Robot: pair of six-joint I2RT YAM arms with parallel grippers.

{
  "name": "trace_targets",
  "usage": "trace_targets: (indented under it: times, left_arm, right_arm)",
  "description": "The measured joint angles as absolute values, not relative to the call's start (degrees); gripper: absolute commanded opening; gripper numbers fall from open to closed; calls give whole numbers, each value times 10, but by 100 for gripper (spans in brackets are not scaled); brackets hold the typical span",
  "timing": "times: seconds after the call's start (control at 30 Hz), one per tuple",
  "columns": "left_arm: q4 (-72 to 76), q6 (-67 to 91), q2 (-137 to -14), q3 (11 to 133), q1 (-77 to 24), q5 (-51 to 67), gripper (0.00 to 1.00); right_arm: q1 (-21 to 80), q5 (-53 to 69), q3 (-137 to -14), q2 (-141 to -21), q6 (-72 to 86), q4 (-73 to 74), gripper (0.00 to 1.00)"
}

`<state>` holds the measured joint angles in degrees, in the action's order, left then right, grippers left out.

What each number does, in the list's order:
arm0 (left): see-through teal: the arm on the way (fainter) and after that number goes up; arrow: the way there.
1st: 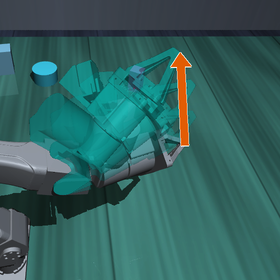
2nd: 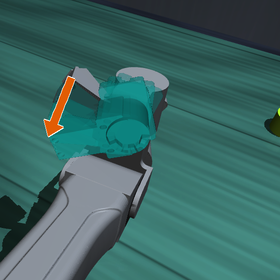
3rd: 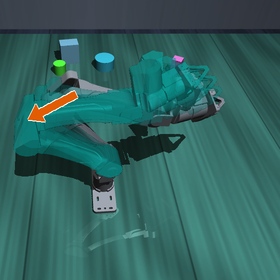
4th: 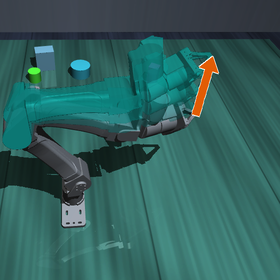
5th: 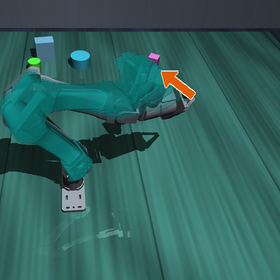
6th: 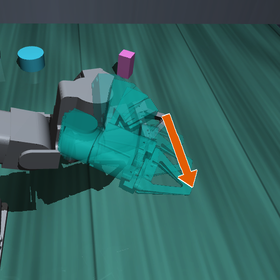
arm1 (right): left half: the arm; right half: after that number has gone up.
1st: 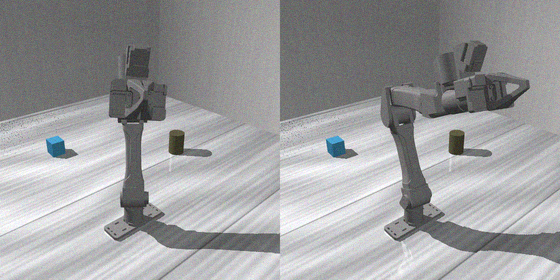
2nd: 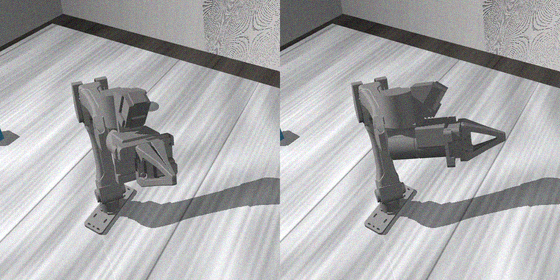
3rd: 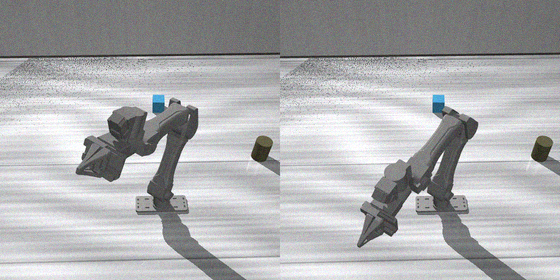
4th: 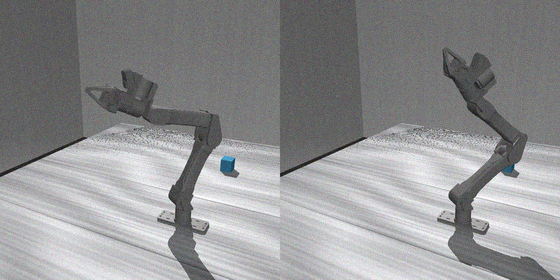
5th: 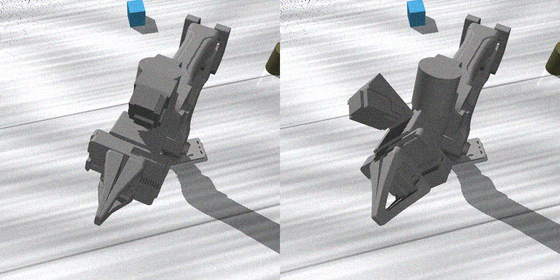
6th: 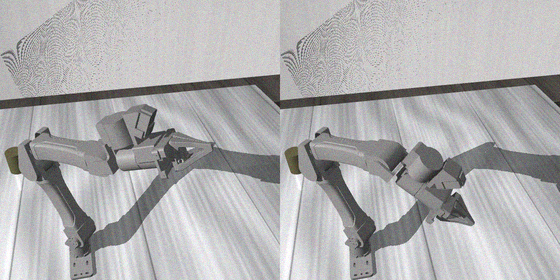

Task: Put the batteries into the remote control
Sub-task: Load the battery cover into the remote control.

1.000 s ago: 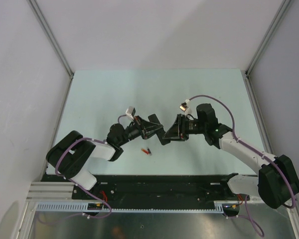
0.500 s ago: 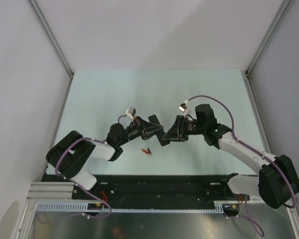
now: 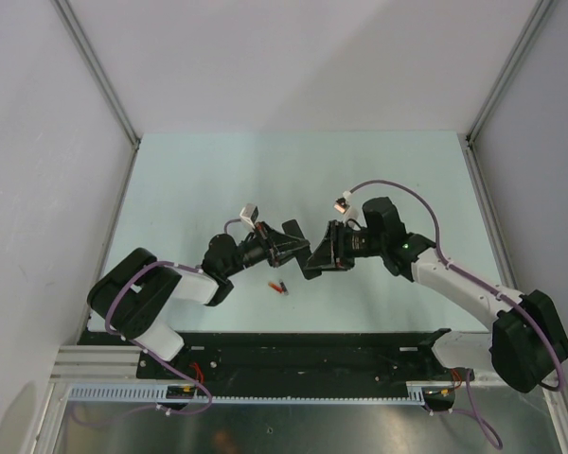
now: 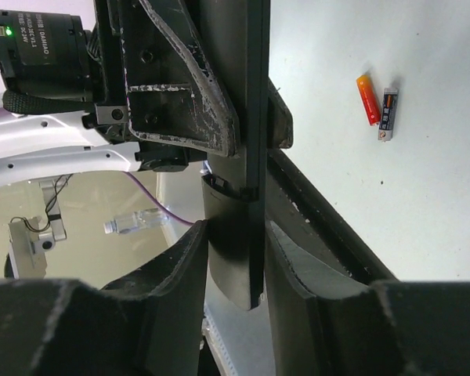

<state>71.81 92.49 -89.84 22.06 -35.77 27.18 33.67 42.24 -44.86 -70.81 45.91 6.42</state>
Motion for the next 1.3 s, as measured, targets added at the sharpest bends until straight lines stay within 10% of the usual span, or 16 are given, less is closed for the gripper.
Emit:
trace_targets:
  times: [1.3]
  left_arm:
    - [722, 945, -877, 220, -354, 322, 0]
  right_arm:
    - [328, 508, -453, -714, 450, 64, 34]
